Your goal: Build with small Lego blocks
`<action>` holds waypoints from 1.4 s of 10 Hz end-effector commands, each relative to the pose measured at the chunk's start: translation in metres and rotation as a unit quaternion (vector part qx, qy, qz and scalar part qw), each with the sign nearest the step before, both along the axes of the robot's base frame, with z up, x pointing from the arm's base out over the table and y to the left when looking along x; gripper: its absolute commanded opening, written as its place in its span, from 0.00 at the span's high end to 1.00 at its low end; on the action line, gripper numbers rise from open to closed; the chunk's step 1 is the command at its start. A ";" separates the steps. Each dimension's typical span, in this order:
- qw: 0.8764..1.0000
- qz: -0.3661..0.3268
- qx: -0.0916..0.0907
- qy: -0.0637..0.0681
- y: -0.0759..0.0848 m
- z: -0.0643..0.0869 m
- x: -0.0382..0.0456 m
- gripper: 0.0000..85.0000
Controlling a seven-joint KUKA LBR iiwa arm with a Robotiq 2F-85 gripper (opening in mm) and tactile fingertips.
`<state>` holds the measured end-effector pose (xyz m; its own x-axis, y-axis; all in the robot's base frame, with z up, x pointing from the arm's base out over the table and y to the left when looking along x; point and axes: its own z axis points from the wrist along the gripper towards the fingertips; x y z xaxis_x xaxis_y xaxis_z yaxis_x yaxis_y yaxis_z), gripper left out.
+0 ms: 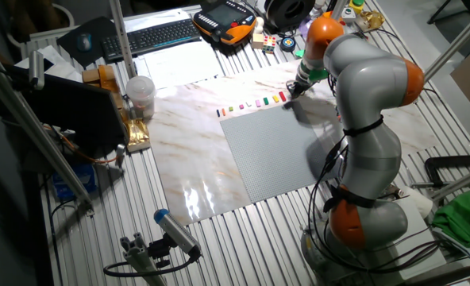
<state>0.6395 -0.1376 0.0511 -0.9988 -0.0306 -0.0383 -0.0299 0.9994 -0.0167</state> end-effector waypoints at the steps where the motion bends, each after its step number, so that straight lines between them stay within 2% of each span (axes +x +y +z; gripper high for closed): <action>1: 1.000 -0.003 0.001 0.001 0.000 0.000 0.0000 0.99; 3: 1.000 0.002 -0.004 -0.009 -0.001 -0.001 0.0015 0.99; 4: 1.000 0.008 0.001 -0.011 -0.002 -0.003 0.0033 0.98; 6: 1.000 0.010 -0.003 -0.020 -0.003 -0.003 0.0059 0.61; 8: 0.999 0.010 -0.004 -0.030 -0.003 -0.004 0.0128 0.45; 10: 0.999 0.017 0.004 -0.030 -0.003 -0.012 0.0174 0.49; 14: 0.999 0.030 0.005 -0.030 -0.005 -0.019 0.0229 0.53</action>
